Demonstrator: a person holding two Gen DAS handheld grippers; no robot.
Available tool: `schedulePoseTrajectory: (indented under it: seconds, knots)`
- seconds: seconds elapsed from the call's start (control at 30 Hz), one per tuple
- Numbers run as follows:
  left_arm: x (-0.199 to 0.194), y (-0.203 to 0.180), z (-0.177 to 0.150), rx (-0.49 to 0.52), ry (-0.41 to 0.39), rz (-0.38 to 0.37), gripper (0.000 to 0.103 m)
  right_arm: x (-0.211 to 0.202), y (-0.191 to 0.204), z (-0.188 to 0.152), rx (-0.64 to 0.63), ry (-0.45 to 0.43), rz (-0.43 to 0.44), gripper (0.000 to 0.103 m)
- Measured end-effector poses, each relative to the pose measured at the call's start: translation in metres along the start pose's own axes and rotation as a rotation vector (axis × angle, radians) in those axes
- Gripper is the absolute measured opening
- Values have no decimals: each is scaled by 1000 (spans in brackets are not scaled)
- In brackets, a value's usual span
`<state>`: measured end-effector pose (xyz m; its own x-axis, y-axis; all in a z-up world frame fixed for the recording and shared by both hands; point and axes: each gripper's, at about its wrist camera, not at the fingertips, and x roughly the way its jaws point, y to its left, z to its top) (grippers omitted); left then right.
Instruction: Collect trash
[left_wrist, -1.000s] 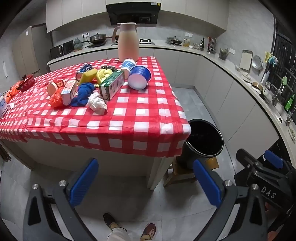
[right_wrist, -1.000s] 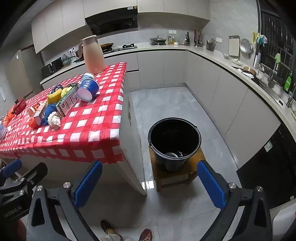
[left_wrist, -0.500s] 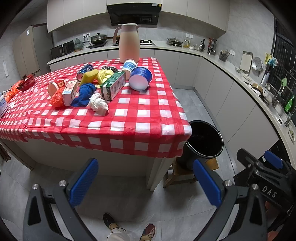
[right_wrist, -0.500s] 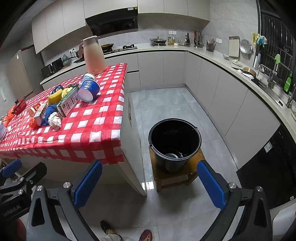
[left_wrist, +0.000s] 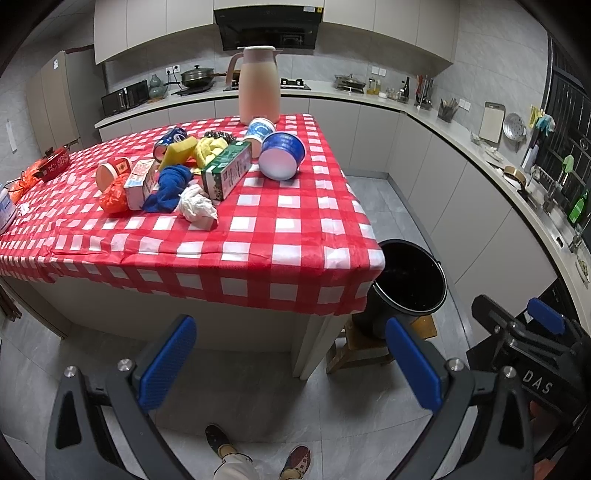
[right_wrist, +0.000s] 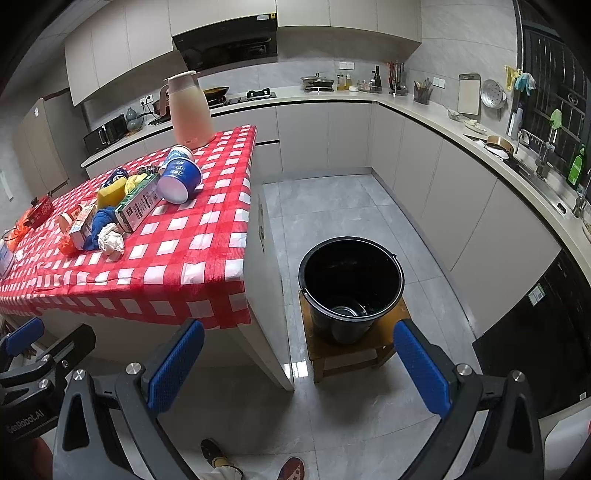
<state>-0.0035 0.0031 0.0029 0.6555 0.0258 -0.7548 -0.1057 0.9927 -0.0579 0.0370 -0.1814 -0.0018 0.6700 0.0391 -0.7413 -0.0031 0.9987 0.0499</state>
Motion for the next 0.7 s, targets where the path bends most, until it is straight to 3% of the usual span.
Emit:
schedulePoseTrajectory:
  seconds: [0.7]
  knots:
    - [2,5,1,-6,-2,3,103,5,10,3,-19,-3,3,103]
